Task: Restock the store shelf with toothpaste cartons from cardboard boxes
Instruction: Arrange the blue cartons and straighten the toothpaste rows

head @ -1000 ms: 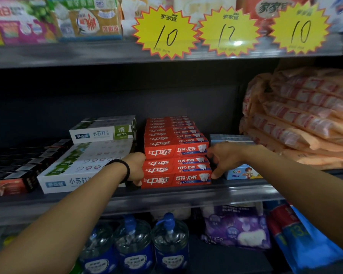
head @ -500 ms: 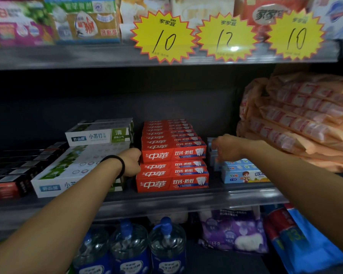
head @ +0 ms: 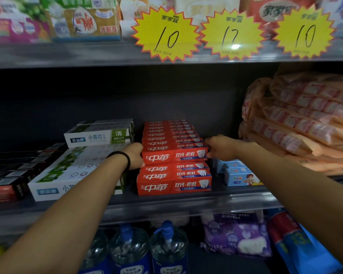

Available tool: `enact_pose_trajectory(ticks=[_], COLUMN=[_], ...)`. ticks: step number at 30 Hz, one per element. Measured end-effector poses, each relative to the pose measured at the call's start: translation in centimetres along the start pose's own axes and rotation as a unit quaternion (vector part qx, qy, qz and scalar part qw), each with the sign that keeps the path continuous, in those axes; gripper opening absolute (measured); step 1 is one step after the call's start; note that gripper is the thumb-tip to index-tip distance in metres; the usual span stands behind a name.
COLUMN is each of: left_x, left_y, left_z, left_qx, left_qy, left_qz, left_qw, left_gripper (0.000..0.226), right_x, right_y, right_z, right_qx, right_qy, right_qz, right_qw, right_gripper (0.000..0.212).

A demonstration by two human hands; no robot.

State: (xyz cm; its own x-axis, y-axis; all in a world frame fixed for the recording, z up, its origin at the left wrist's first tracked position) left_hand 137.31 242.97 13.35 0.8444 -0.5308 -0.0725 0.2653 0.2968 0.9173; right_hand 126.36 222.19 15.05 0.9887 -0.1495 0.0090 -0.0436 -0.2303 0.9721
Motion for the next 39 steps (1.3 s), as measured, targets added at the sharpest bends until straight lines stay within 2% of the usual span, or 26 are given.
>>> enact_pose_trajectory(ticks=[7, 20, 27, 30, 33, 39], left_x=[0.6, 0.1, -0.5, -1.6, -3.6, -8.1], left_y=[0.5, 0.6, 1.1, 1.7, 3.0, 2.9], left_z=[-0.3, -0.1, -0.5, -0.1, 1.7, 6.4], left_qx=[-0.009, -0.024, -0.016, 0.012, 0.056, 0.097], left_qy=[-0.024, -0.036, -0.028, -0.037, -0.068, -0.125], left_qz=[0.023, 0.03, 0.034, 0.051, 0.084, 0.077], left_qw=[0.999, 0.999, 0.999, 0.998, 0.993, 0.984], left_gripper=[0.018, 0.018, 0.023, 0.028, 0.022, 0.022], right_x=[0.2, 0.6, 0.0, -1.4, -3.4, -8.1], right_y=[-0.1, -0.3, 0.8, 0.9, 1.1, 2.4], right_z=[-0.4, -0.4, 0.6, 0.4, -0.6, -2.8], right_qx=[0.009, -0.006, -0.079, -0.096, -0.096, -0.128], right_qy=[0.006, 0.003, -0.03, -0.037, -0.035, -0.033], right_qz=[0.015, 0.023, 0.031, 0.023, 0.019, 0.016], right_qw=[1.0, 1.0, 0.996, 0.994, 0.995, 0.991], right_gripper=[0.031, 0.029, 0.033, 0.036, 0.036, 0.048])
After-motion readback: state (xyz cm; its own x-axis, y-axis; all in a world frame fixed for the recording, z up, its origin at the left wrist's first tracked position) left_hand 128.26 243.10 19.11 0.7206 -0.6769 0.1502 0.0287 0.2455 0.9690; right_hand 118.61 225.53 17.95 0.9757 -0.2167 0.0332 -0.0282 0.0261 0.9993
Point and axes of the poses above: each hand's wrist, its own x-axis towards the middle knuckle, its own y-axis out of the back of the hand, z = x × y, the point moved 10 cm from there along x, towards the middle knuckle, and after that the axes turned 2 degrees about x, right-handed, at the moved point
